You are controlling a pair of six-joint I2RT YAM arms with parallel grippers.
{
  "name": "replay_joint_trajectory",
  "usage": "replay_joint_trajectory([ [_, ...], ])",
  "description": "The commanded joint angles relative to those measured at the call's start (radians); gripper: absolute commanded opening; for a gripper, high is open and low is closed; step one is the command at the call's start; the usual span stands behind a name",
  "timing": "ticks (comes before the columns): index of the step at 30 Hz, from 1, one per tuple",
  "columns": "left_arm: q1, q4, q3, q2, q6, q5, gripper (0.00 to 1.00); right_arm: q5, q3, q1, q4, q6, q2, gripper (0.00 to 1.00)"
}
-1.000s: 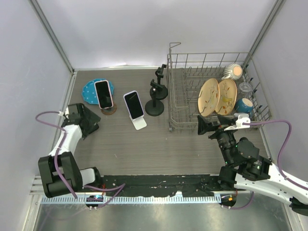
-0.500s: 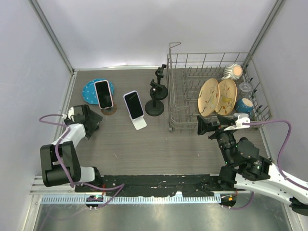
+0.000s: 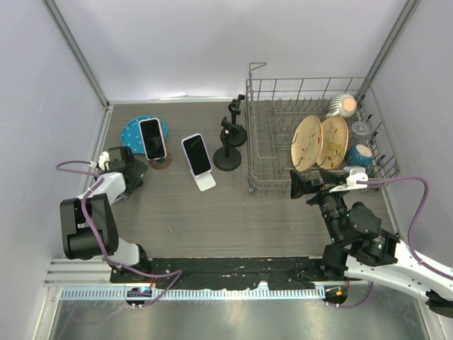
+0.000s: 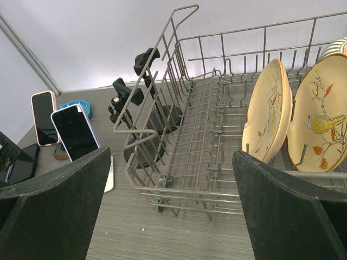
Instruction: Remove the phone from the phone stand
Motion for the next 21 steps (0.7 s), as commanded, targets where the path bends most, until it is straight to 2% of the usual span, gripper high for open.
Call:
replay_joint_trajectory([
  [1, 0.001, 0.03, 0.031, -0.016, 0.0, -0.05, 1.0, 0.005, 0.027, 0.004, 0.024, 0.003, 0.003, 1.0],
  [5, 0.0, -0.009, 0.017, -0.085, 0.003, -0.065, 1.0, 0.009, 0.027, 0.004, 0.024, 0.0, 0.003, 1.0],
  [12, -0.037, -0.052, 0.032, -0.268, 0.098, -0.096, 1.0, 0.012, 0.056, 0.002, -0.005, 0.006, 0.008, 1.0],
  [15, -0.109, -0.024, 0.062, -0.326, 0.189, -0.11, 1.0, 0.012, 0.084, 0.004, -0.03, 0.007, 0.011, 1.0],
  [18, -0.198, -0.009, 0.123, -0.322, 0.299, -0.119, 1.0, 0.005, 0.127, 0.002, -0.079, 0.015, 0.014, 1.0],
  [21, -0.296, -0.004, 0.2, -0.289, 0.397, -0.203, 1.0, 0.002, 0.184, 0.005, -0.145, 0.018, 0.012, 1.0],
])
